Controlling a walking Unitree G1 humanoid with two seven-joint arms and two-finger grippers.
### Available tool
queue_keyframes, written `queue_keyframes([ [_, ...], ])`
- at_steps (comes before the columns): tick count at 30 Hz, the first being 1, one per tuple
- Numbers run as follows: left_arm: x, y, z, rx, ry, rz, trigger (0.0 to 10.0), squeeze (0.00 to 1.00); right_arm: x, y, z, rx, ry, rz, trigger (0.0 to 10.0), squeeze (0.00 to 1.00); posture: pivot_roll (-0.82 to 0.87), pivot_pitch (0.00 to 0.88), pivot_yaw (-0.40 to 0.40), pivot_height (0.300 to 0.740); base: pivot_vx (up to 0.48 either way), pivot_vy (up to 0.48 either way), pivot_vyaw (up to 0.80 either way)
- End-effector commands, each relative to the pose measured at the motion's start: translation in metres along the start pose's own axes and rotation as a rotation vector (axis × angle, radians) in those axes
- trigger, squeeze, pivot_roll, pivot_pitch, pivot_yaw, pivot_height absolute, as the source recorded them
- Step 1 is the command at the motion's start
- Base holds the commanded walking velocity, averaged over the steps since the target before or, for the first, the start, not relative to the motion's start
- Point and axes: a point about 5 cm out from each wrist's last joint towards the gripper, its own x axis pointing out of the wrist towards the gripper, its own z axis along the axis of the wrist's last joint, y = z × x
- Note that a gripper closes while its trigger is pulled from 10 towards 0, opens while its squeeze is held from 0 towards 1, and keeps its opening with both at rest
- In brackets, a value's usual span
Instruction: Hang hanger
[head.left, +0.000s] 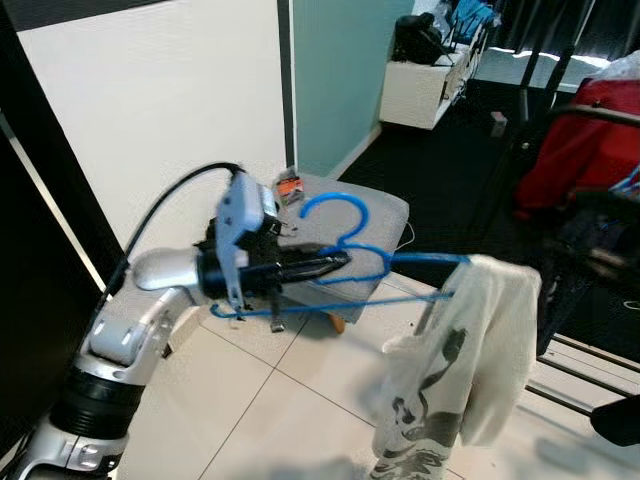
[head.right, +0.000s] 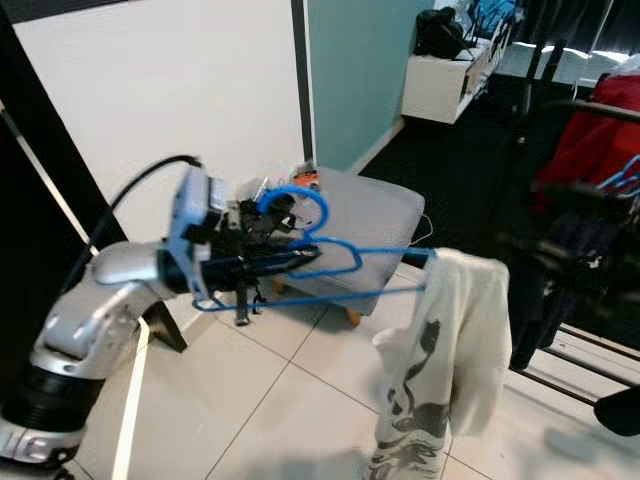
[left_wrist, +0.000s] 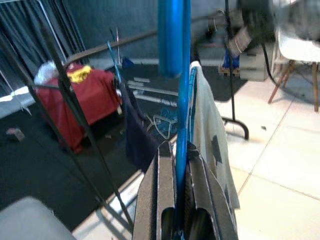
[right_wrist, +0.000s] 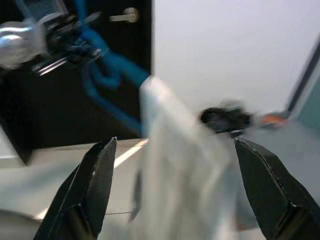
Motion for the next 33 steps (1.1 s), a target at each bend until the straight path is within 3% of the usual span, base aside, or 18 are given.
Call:
queue_keyframes([
  [1, 0.003, 0.001, 0.018, 0.024, -0.086, -0.042, 0.0, 0.00, 0.008, 0.014, -0.007, 0.045, -0.008, 0.090, 10.0, 0.00, -0.12, 0.023, 0.009, 0.740, 0.000, 0.000, 0.00],
  [12, -0.003, 0.006, 0.033, 0.048, -0.126, -0.091, 0.0, 0.00, 0.018, 0.014, -0.012, 0.056, -0.051, 0.073, 10.0, 0.00, -0.11, 0.021, 0.012, 0.740, 0.000, 0.000, 0.00],
  [27, -0.021, 0.026, 0.044, 0.095, -0.117, -0.023, 0.0, 0.00, 0.016, 0.026, -0.022, 0.120, -0.037, 0.087, 10.0, 0.00, -0.10, 0.029, 0.014, 0.740, 0.000, 0.000, 0.00],
  [28, -0.022, 0.027, 0.046, 0.099, -0.122, -0.021, 0.0, 0.00, 0.016, 0.026, -0.023, 0.124, -0.034, 0.090, 4.2, 0.00, -0.10, 0.029, 0.013, 0.740, 0.000, 0.000, 0.00],
  [29, -0.022, 0.027, 0.047, 0.101, -0.125, -0.020, 0.0, 0.00, 0.016, 0.026, -0.023, 0.127, -0.034, 0.090, 0.0, 0.00, -0.10, 0.029, 0.013, 0.740, 0.000, 0.000, 0.00],
  [33, -0.023, 0.028, 0.048, 0.106, -0.126, -0.016, 0.0, 0.00, 0.016, 0.026, -0.023, 0.130, -0.035, 0.092, 0.0, 0.00, -0.10, 0.030, 0.010, 0.740, 0.000, 0.000, 0.00],
])
